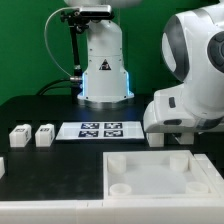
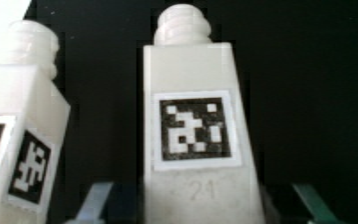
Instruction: Assemble one leg
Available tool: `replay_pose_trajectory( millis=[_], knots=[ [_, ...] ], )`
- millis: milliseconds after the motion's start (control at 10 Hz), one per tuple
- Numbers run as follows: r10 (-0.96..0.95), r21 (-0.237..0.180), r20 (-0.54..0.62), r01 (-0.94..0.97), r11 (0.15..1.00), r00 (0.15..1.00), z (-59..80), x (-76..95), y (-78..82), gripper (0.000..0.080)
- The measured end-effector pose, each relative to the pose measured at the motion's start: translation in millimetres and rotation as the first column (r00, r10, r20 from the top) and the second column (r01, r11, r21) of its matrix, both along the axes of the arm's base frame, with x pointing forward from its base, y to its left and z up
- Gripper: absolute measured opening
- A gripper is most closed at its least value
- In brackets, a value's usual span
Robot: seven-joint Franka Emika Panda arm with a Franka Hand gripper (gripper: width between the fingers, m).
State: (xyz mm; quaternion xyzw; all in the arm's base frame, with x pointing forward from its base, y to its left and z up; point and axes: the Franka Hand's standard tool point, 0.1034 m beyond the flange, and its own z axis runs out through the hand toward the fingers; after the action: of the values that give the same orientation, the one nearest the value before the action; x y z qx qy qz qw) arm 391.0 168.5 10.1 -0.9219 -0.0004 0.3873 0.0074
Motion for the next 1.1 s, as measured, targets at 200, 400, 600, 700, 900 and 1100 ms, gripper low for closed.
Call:
replay_pose_trajectory(
  millis=[200, 400, 600, 700, 900, 1100],
  knots=[
    [0.002, 0.005, 0.003, -0.002, 1.000, 1.000, 2.8, 4.3, -1.4, 0.0291],
    [0.044, 0.068, 0.053, -0.048, 0.997, 0.998, 59.1, 59.4, -18.7, 0.0292],
    [0.043, 0.066, 0.108, -0.050, 0.997, 0.993, 111.0, 76.2, -27.9, 0.0292],
    [0.032, 0.073, 0.191, -0.046, 0.996, 0.981, 105.3, 88.5, -23.9, 0.0292],
    [0.015, 0.081, 0.409, -0.053, 0.995, 0.912, 105.0, 98.6, -25.0, 0.0292],
    [0.029, 0.103, 0.579, -0.108, 0.989, 0.815, 148.9, 152.3, -58.7, 0.0292]
  ],
)
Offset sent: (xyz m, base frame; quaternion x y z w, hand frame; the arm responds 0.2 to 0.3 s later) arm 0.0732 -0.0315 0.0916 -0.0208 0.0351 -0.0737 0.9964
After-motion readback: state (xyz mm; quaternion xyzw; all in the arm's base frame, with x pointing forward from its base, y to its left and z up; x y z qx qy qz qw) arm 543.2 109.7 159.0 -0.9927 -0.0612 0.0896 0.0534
